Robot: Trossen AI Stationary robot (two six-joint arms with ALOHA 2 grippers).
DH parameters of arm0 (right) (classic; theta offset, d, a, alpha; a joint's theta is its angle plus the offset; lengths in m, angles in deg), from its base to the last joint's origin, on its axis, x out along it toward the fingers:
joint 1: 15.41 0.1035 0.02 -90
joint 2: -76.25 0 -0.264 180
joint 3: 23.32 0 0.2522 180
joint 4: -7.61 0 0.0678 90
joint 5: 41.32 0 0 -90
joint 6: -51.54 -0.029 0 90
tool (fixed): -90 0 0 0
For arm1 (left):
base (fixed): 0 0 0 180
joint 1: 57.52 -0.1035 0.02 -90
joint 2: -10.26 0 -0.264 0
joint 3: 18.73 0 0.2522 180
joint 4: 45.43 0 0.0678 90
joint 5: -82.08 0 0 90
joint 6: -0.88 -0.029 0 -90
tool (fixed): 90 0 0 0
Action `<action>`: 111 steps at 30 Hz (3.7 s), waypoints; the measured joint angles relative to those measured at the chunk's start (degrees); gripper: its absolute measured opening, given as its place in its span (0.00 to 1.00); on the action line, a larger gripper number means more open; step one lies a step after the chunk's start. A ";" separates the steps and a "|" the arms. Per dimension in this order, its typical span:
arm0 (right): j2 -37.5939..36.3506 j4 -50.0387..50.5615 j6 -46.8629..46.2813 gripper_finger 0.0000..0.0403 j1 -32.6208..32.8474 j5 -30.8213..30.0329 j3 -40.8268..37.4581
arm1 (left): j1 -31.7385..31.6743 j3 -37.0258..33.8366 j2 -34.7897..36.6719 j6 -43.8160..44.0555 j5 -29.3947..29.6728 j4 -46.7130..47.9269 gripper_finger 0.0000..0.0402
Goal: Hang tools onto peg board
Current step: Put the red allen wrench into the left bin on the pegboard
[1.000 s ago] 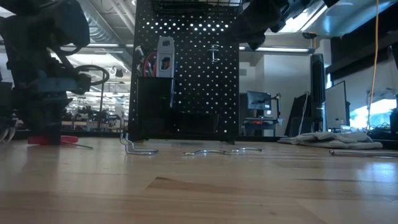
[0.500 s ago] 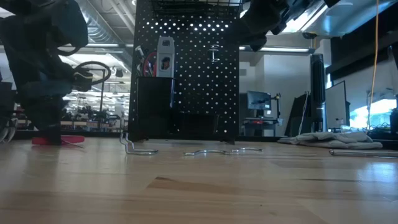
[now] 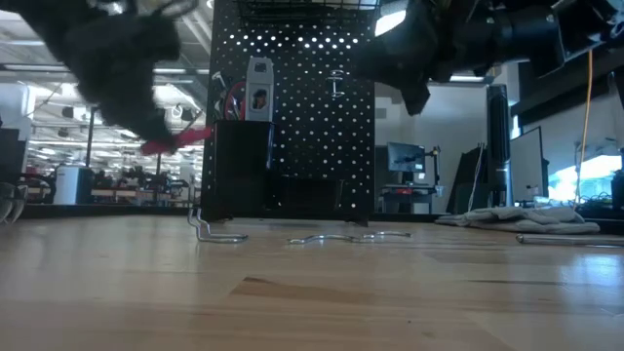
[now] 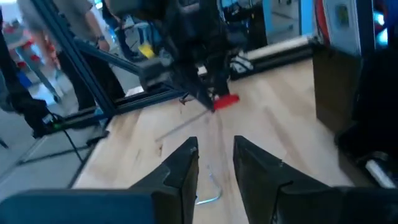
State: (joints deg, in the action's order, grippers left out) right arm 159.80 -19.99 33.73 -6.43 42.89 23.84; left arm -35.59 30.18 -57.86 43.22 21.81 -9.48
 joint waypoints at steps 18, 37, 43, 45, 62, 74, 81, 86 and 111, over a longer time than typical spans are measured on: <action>6.38 5.65 -13.08 0.39 -0.17 7.12 4.42 | -1.39 0.18 -6.58 -14.50 7.05 -24.53 0.22; 16.15 23.86 -16.80 0.50 -1.90 8.43 19.85 | -5.15 13.20 -20.83 -25.22 9.77 -18.24 0.22; 17.66 23.59 -16.84 0.45 -1.90 6.54 19.85 | -5.15 13.45 -20.79 -25.08 10.53 -18.30 0.22; 17.68 24.18 -15.92 0.41 -1.90 6.82 19.87 | -5.15 13.45 -20.83 -24.95 10.54 -18.08 0.22; 23.19 20.79 -13.24 0.02 -1.97 5.67 19.76 | -5.07 13.60 -20.68 -23.47 9.93 -19.44 0.21; 23.32 19.92 -8.43 0.00 -1.81 4.93 19.80 | -5.22 13.47 -18.32 -19.69 4.10 -17.92 0.24; 23.23 16.41 -6.11 0.00 -1.81 5.30 19.94 | -7.08 13.45 -16.85 -16.04 -0.60 -15.54 0.40; 23.23 16.25 -5.74 0.00 -1.81 5.34 19.94 | -8.90 13.05 -16.85 -14.71 -5.70 -14.80 0.48; 23.17 15.40 -4.04 0.03 -1.16 4.49 19.87 | -12.00 13.12 -12.74 -23.37 -17.00 -14.17 0.12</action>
State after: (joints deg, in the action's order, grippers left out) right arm 182.97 -4.58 29.69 -7.59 47.38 43.71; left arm -47.59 43.30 -70.59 19.85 4.81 -23.66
